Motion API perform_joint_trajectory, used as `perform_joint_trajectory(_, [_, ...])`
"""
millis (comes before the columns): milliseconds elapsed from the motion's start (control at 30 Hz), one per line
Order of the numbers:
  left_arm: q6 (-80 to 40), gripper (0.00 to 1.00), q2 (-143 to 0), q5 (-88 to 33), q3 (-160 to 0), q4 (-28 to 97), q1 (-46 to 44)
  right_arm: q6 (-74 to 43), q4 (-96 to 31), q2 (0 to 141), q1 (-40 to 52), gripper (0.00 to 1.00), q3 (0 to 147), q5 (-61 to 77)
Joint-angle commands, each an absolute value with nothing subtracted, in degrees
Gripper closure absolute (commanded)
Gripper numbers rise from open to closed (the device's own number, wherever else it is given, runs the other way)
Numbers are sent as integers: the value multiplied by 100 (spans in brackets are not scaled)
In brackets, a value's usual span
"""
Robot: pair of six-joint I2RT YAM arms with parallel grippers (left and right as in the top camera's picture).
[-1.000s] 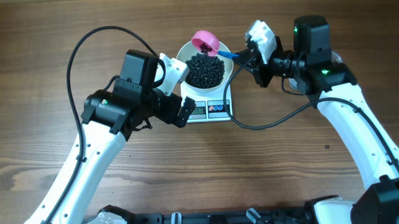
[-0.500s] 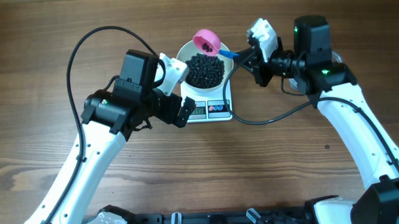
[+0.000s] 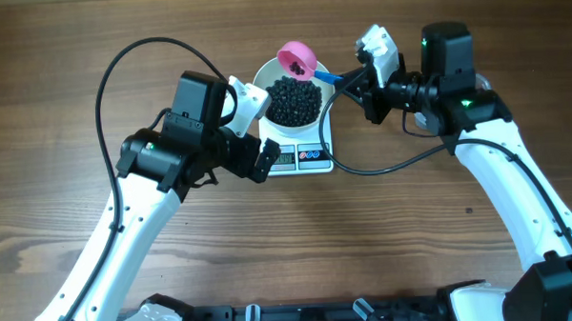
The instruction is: Scoop item into bowl and weigh 150g on scale
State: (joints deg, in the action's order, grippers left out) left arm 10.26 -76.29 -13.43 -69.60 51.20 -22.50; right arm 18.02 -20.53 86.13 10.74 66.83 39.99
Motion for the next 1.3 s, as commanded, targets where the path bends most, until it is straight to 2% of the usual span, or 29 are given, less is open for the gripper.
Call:
perform_joint_trajectory(0, [1118, 0, -7607, -1433, -7052, 5109, -2276, 1719, -2018, 8534, 1107, 96, 6713, 3990])
perform_joint_trajectory(200, [1118, 0, -7609, -1435, -7052, 5109, -2276, 1341, -1994, 8534, 1107, 96, 6713, 3990])
perform_joint_trajectory(1267, [1118, 0, -7607, -1435, -7052, 5109, -2276, 1361, -1997, 8534, 1107, 96, 6713, 3986])
